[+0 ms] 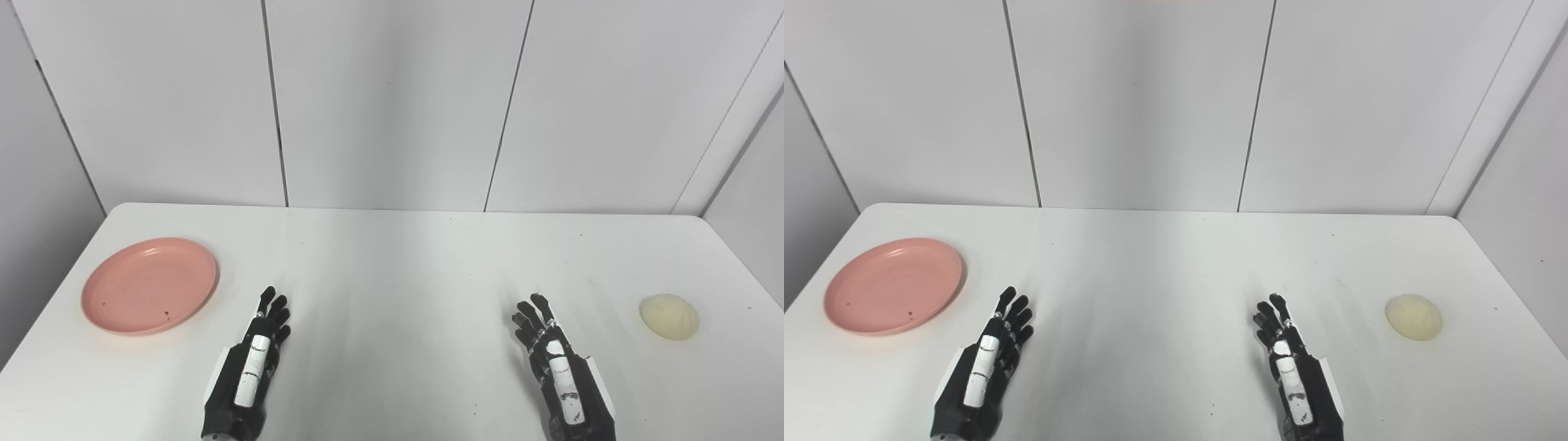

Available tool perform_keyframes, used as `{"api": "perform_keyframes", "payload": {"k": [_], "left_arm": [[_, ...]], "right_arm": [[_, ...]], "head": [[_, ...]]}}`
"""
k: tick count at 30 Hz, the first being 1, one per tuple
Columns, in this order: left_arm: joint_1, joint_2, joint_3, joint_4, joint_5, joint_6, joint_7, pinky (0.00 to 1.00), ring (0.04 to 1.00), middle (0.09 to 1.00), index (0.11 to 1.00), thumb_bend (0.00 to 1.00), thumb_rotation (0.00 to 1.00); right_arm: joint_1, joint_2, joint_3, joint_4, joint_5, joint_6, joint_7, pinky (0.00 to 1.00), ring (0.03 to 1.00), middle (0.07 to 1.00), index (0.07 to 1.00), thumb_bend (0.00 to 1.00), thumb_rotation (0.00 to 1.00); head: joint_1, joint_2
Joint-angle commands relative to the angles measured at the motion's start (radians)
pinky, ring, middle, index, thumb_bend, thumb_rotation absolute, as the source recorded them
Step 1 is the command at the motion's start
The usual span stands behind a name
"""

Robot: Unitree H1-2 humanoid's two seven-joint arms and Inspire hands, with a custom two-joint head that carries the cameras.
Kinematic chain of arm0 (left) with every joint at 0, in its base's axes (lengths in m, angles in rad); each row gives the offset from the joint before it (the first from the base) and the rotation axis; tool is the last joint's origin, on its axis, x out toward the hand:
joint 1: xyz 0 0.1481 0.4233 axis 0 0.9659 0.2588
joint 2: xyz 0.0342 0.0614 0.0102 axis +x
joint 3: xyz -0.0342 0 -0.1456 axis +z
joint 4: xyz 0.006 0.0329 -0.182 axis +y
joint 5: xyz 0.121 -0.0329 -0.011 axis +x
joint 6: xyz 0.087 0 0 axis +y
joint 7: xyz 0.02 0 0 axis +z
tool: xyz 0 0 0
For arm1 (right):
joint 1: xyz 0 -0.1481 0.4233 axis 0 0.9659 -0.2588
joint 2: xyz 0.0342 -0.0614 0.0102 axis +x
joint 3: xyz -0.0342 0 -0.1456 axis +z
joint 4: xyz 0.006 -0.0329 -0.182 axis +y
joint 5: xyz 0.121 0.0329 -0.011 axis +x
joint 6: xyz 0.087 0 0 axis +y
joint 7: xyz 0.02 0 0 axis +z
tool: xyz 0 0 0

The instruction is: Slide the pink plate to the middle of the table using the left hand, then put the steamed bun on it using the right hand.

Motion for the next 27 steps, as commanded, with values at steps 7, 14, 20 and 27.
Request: {"api": "perform_keyframes", "payload": {"k": [7, 14, 20, 27], "left_arm": [[-0.018, 0.005, -0.002, -0.028, 0.001, 0.010, -0.006, 1.00, 1.000, 1.000, 1.000, 0.81, 0.89], [-0.020, 0.003, -0.002, -0.033, 0.000, 0.019, -0.006, 1.00, 1.000, 1.000, 1.000, 0.81, 0.88], [-0.019, 0.001, -0.003, -0.041, 0.002, 0.031, -0.004, 1.00, 1.000, 1.000, 1.000, 0.82, 0.88], [-0.019, 0.003, -0.002, -0.036, 0.002, 0.028, -0.006, 1.00, 1.000, 1.000, 1.000, 0.81, 0.88]], "right_arm": [[0.013, -0.001, -0.002, 0.031, -0.002, -0.017, -0.001, 0.96, 0.924, 0.926, 0.960, 0.80, 0.88], [0.011, -0.001, -0.003, 0.036, -0.003, -0.023, -0.002, 0.95, 0.918, 0.926, 0.958, 0.80, 0.89], [0.011, -0.001, -0.003, 0.036, -0.003, -0.022, -0.002, 0.95, 0.917, 0.928, 0.959, 0.80, 0.89], [0.012, -0.002, -0.002, 0.032, -0.003, -0.018, -0.001, 0.96, 0.919, 0.929, 0.962, 0.80, 0.89]], "head": [[0.001, 0.001], [0.000, 0.001], [0.001, 0.001], [0.000, 0.001]]}}
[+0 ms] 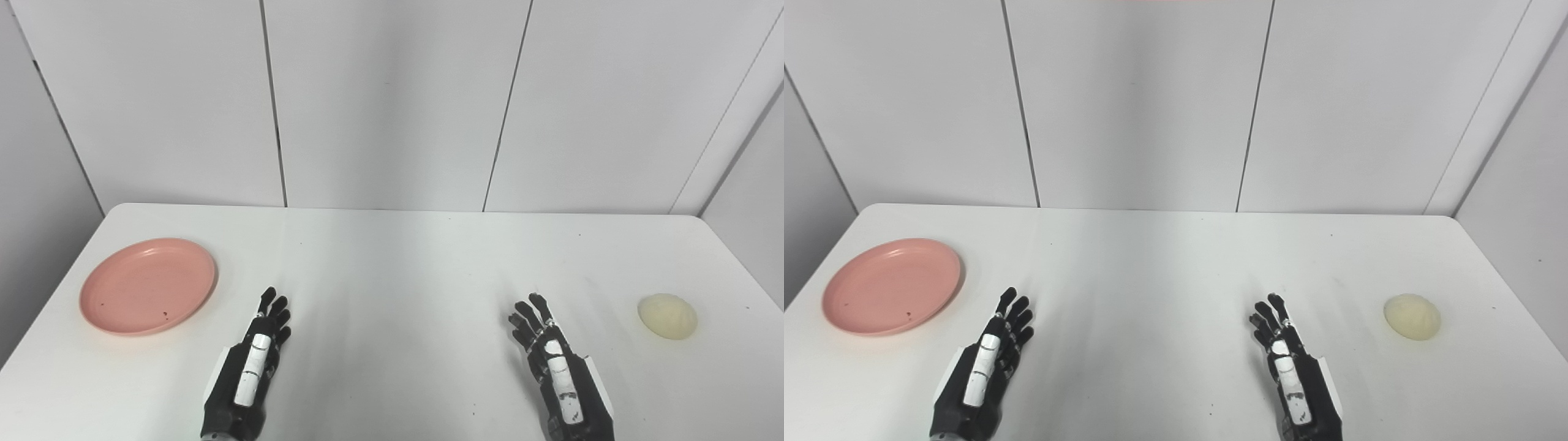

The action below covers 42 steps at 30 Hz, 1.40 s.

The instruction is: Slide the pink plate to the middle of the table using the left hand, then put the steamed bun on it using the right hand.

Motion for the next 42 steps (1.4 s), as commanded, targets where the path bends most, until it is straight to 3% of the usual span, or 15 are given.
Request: {"api": "perform_keyframes", "payload": {"k": [1, 11, 19, 29, 34, 42], "left_arm": [[-0.018, 0.004, -0.002, -0.019, 0.004, -0.007, -0.005, 1.00, 1.000, 1.000, 1.000, 0.81, 0.88], [-0.022, -0.004, -0.008, -0.002, 0.018, -0.014, 0.000, 1.00, 1.000, 1.000, 1.000, 0.81, 0.88], [-0.039, -0.035, -0.031, 0.078, 0.047, -0.062, 0.008, 1.00, 1.000, 1.000, 1.000, 0.74, 0.89], [-0.074, -0.068, -0.058, 0.211, 0.106, -0.176, 0.024, 1.00, 1.000, 1.000, 1.000, 0.71, 0.92], [-0.079, -0.076, -0.059, 0.237, 0.118, -0.211, 0.029, 1.00, 1.000, 1.000, 1.000, 0.69, 0.91], [-0.066, -0.074, -0.063, 0.220, 0.117, -0.213, 0.022, 1.00, 1.000, 1.000, 1.000, 0.69, 0.91]], "right_arm": [[0.013, -0.002, -0.002, 0.031, -0.004, -0.018, -0.002, 0.95, 0.919, 0.930, 0.962, 0.80, 0.89], [0.008, -0.004, -0.008, 0.053, 0.002, -0.036, 0.003, 0.95, 0.911, 0.920, 0.948, 0.79, 0.89], [-0.012, -0.039, -0.032, 0.142, 0.054, -0.088, 0.045, 1.00, 0.942, 0.947, 0.973, 0.77, 0.90], [-0.041, -0.080, -0.053, 0.246, 0.083, -0.140, 0.071, 1.00, 0.978, 0.977, 1.000, 0.75, 0.95], [-0.046, -0.089, -0.056, 0.263, 0.090, -0.148, 0.077, 1.00, 0.986, 0.988, 1.000, 0.76, 0.97], [-0.028, -0.087, -0.054, 0.225, 0.098, -0.133, 0.072, 1.00, 0.990, 0.985, 1.000, 0.77, 0.99]], "head": [[0.000, 0.001], [0.027, -0.022], [0.156, -0.115], [0.254, -0.178], [0.273, -0.168], [0.272, -0.139]]}}
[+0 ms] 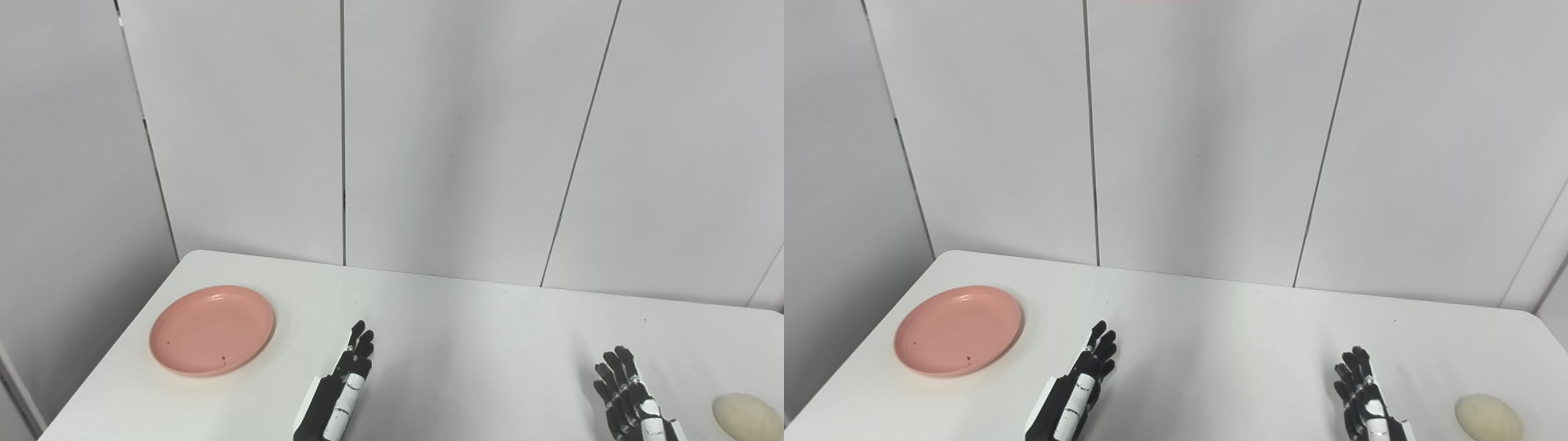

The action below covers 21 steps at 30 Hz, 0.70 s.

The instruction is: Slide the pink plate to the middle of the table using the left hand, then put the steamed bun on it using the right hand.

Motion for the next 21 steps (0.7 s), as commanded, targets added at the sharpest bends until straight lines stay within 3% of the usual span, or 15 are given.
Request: {"api": "perform_keyframes", "payload": {"k": [1, 11, 16, 21], "left_arm": [[0.038, -0.002, -0.007, 0.033, 0.000, -0.020, -0.004, 1.00, 1.000, 1.000, 1.000, 0.71, 0.91], [0.046, 0.004, 0.029, -0.044, -0.031, 0.022, 0.007, 1.00, 0.998, 1.000, 1.000, 0.75, 0.92], [0.012, -0.001, 0.067, -0.101, -0.086, 0.021, 0.013, 0.96, 0.961, 0.964, 1.000, 0.83, 0.86], [-0.046, 0.019, 0.082, -0.143, -0.069, 0.022, 0.020, 0.84, 0.907, 0.905, 0.877, 0.92, 0.87]], "right_arm": [[0.078, 0.002, -0.003, 0.059, 0.013, -0.014, 0.021, 1.00, 0.994, 0.987, 1.000, 0.78, 0.98], [0.103, 0.019, 0.012, -0.028, 0.012, 0.036, -0.001, 1.00, 0.989, 0.979, 1.000, 0.79, 0.98], [0.112, 0.034, 0.013, -0.071, 0.007, 0.076, -0.023, 1.00, 0.975, 0.968, 0.997, 0.81, 0.97], [0.113, 0.036, 0.010, -0.079, 0.022, 0.082, -0.018, 1.00, 0.981, 0.966, 1.000, 0.80, 0.94]], "head": [[-0.001, 0.001], [-0.014, 0.046], [-0.028, 0.049], [-0.038, 0.048]]}}
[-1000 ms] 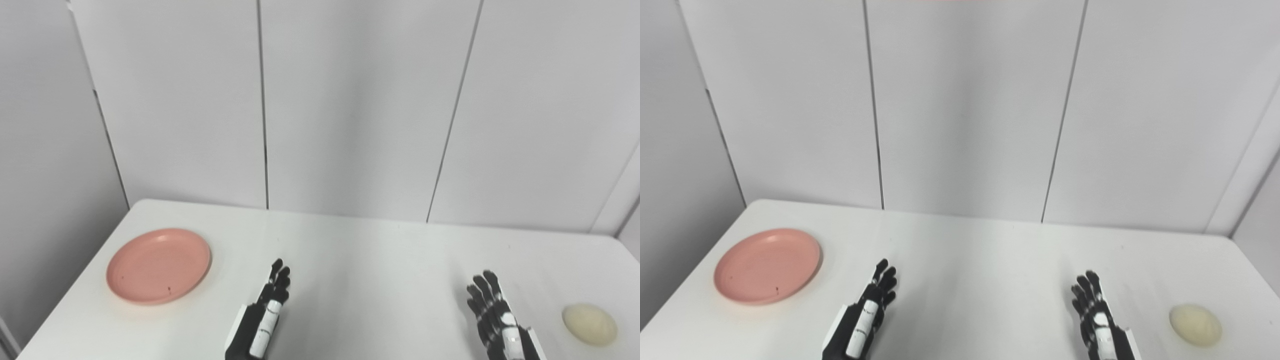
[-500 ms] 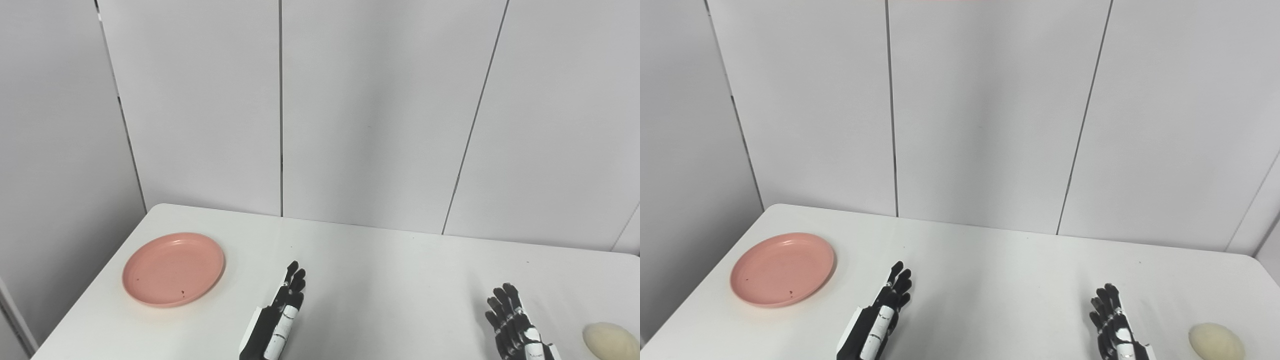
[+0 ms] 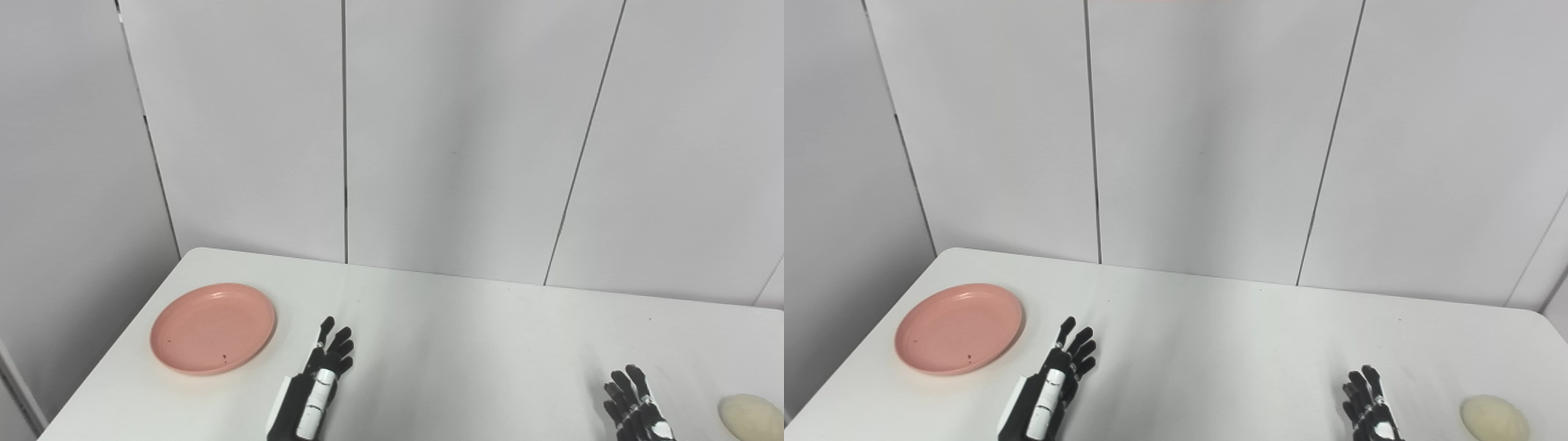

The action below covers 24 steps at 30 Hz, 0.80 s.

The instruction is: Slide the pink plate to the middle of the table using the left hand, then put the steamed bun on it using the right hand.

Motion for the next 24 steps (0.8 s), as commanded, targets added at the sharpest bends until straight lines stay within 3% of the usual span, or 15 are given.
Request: {"api": "perform_keyframes", "payload": {"k": [1, 8, 13, 24], "left_arm": [[-0.078, 0.003, 0.009, -0.055, 0.002, -0.007, 0.010, 0.82, 0.896, 0.894, 0.864, 0.92, 0.87], [-0.181, 0.041, 0.054, -0.074, -0.019, 0.008, 0.022, 0.74, 0.802, 0.793, 0.768, 0.91, 0.86], [-0.262, 0.097, 0.091, -0.063, -0.004, -0.033, 0.028, 0.70, 0.766, 0.770, 0.760, 0.91, 0.87], [-0.388, 0.241, 0.162, 0.034, 0.008, -0.018, 0.033, 0.68, 0.747, 0.752, 0.755, 0.90, 0.87]], "right_arm": [[0.036, 0.017, 0.004, 0.023, 0.026, 0.021, 0.008, 1.00, 0.983, 0.966, 1.000, 0.79, 0.94], [0.029, 0.016, 0.003, 0.030, 0.034, 0.020, 0.008, 1.00, 0.982, 0.962, 1.000, 0.77, 0.93], [0.027, 0.012, 0.003, 0.033, 0.033, 0.018, 0.010, 1.00, 0.981, 0.965, 1.000, 0.75, 0.94], [0.031, 0.005, -0.001, 0.024, 0.004, 0.021, -0.005, 1.00, 0.962, 0.935, 1.000, 0.73, 0.95]], "head": [[0.000, -0.001], [0.002, -0.004], [0.003, -0.006], [0.003, -0.013]]}}
